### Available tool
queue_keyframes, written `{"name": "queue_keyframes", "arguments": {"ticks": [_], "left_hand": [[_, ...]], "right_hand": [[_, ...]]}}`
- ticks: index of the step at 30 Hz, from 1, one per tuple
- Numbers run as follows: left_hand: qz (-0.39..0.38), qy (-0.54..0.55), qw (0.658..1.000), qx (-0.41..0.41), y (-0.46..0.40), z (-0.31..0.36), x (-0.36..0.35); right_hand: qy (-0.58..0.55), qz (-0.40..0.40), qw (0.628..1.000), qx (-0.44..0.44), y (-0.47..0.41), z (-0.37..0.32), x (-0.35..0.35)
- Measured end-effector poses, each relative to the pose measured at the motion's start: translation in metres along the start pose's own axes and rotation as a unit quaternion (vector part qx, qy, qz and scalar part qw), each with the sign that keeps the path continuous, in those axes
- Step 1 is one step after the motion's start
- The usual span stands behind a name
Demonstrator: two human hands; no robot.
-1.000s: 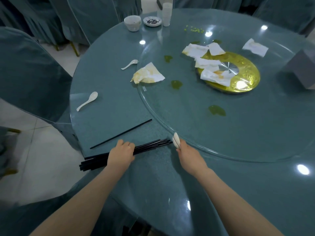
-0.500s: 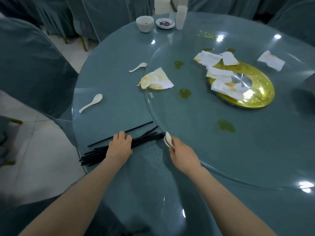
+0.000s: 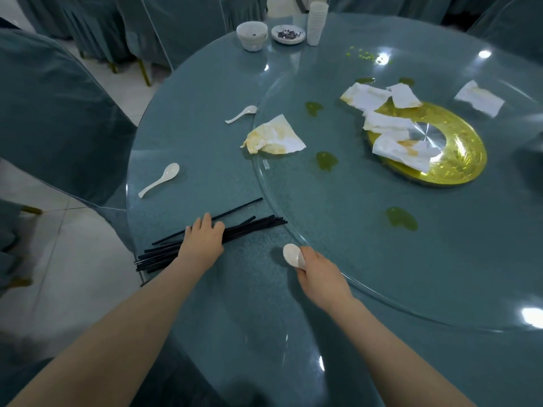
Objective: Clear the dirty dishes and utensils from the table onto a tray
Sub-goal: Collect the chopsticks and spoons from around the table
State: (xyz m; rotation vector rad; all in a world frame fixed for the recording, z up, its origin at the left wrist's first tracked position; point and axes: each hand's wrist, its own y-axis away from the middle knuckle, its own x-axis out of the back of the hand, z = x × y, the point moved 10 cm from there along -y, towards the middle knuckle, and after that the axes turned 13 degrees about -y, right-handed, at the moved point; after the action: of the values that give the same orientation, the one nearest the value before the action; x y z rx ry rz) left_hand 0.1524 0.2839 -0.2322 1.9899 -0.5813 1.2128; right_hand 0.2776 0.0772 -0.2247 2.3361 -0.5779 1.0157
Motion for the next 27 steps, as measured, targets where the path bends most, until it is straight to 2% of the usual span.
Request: {"name": "queue_keyframes", "arguments": {"ticks": [6,7,13,19,27], "left_hand": [[0.138,0.061,0.989,0.001,0.016,0.002,0.023],[0.136,0.068,0.988,0.005,0.017,0.001,0.022],[0.016,0.031,0.999,0.033,0.012,-0.010,-0.008],[0.005,-0.002,1.000,0.007,0.010,-0.009,-0.012],[-0.020,0.099,0.995,0.014,0.007,-0.016,0.008]], "right_hand": [[0.013,0.004,1.000,-0.009,-0.004,0.000,0.004],[0.014,0.002,1.000,-0.012,-0.004,0.001,0.003],[0.020,-0.009,1.000,-0.011,-0.001,-0.004,-0.008],[0.021,-0.027,0.999,-0.033,0.002,-0.010,-0.015],[-0.015,-0.007,0.999,-0.043,0.004,-0.004,-0.006]]}}
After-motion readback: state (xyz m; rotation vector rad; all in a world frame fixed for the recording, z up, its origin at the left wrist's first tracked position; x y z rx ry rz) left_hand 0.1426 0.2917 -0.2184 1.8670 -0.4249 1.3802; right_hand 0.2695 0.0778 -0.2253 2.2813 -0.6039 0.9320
